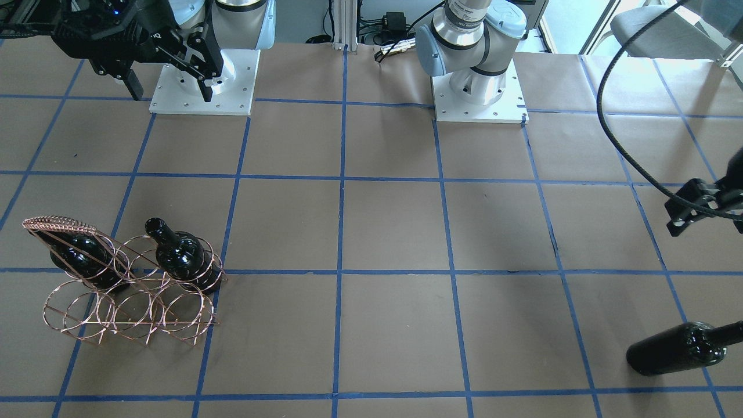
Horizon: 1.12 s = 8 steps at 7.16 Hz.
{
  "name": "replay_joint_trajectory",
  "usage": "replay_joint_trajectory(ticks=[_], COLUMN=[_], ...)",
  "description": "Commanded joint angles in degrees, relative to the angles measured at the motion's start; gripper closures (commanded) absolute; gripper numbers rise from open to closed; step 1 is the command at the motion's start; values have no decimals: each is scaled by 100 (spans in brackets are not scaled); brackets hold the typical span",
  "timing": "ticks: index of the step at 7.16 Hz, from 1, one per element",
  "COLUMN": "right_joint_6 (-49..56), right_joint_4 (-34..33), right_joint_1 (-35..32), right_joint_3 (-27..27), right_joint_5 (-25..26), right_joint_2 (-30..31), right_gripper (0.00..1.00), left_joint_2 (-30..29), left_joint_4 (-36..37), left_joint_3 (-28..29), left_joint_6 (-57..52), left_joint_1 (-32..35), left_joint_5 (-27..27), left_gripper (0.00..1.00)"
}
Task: Place wine into wine basket
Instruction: 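Hold the dark wine bottle in the left gripper and lower it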
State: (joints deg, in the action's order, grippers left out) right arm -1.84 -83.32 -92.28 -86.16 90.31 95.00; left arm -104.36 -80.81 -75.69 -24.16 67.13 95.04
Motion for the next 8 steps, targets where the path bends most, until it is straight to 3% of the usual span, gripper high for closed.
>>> replay_joint_trajectory(ticks=[1,8], right_joint_6=[8,17], right_joint_4=[0,-9], right_joint_1=[0,0], right_joint_3=[-6,-6], right_joint_5=[4,4], right_joint_2=[1,1], right_gripper=[0,0], left_joint_2=[-653,-1727], left_joint_4=[266,935], left_joint_3=[659,951], left_joint_6=[-220,-414], left_joint_1=[-85,-420], left_joint_5=[-65,-749], left_gripper=[0,2])
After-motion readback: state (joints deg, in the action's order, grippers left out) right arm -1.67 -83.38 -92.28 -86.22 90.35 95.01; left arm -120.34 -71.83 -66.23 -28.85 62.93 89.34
